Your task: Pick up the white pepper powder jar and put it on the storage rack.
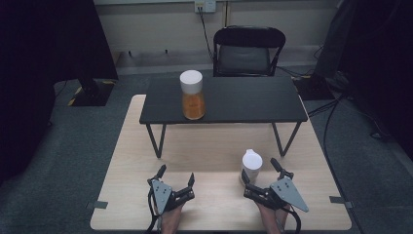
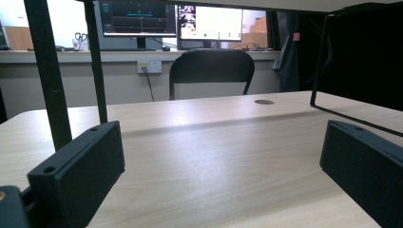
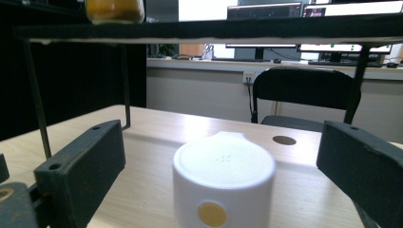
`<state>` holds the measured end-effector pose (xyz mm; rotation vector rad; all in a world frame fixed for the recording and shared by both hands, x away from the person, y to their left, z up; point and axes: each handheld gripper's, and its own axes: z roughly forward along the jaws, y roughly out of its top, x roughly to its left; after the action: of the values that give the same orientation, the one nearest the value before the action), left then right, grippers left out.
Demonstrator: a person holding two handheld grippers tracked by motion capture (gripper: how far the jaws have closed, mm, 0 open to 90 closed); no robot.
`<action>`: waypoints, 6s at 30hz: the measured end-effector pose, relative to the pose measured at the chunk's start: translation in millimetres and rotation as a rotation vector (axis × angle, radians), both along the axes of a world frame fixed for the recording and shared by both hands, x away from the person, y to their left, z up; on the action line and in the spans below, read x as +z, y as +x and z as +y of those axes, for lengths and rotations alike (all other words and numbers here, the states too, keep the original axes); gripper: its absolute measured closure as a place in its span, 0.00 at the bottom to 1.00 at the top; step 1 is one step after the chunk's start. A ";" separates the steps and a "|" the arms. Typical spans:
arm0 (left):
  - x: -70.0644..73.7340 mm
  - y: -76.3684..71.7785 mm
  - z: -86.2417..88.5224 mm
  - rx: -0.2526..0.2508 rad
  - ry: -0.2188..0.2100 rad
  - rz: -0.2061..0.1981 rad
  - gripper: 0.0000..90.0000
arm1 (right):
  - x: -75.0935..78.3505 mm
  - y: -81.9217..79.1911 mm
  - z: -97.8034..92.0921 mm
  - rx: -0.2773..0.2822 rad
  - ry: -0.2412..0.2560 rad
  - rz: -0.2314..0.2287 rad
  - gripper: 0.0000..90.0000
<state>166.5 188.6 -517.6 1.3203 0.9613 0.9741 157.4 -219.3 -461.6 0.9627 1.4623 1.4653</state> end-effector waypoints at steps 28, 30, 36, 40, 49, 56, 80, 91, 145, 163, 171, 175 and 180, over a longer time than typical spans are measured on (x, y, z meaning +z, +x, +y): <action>0.0 -0.4 -0.8 0.006 -0.001 0.000 0.00 | -24.8 23.5 11.5 -0.035 0.000 0.059 0.22; -0.1 -0.4 -0.8 0.006 -0.001 0.000 0.00 | -25.7 24.3 12.2 -0.034 -0.002 0.061 0.23; 0.0 -0.5 -1.0 0.007 0.000 0.000 0.01 | -26.9 24.6 14.2 -0.036 -0.005 0.061 0.33; 0.0 -0.5 -1.0 0.007 0.000 0.000 0.01 | -26.4 24.8 13.0 -0.033 -0.008 0.061 0.33; 0.0 -0.5 -1.0 0.007 0.000 0.000 0.01 | -26.2 24.4 12.7 -0.035 -0.005 0.062 0.33; 0.0 -0.5 -1.0 0.007 0.000 0.000 0.01 | -24.5 23.0 14.5 -0.044 -0.001 0.069 0.34; 0.1 -0.5 -1.0 0.007 0.000 0.000 0.01 | -2.3 20.7 6.6 0.005 -0.021 0.096 0.34; 0.0 -0.5 -1.0 0.007 0.000 0.000 0.01 | 13.1 16.4 5.0 0.015 -0.027 0.081 0.34; 0.1 -0.6 -1.3 0.009 0.000 0.000 0.00 | 136.8 38.6 -13.7 0.178 -0.065 0.043 0.34; 0.0 -0.6 -1.2 0.009 0.000 0.000 0.00 | 180.7 68.9 -10.4 0.202 -0.040 0.041 0.34; 0.2 -0.6 -1.4 0.009 0.000 0.001 0.00 | 196.0 84.6 -8.8 0.188 -0.031 0.042 0.34; 0.1 -0.6 -1.3 0.009 0.000 0.001 0.00 | 201.1 92.5 -4.3 0.165 -0.027 0.046 0.34; 0.3 -0.6 -1.3 0.009 0.001 0.001 0.00 | 204.7 102.8 5.4 0.139 -0.040 0.046 0.34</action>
<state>165.9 187.3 -517.3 1.3185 0.9690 0.9810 260.2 -213.9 -257.0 0.8908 1.6133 1.5153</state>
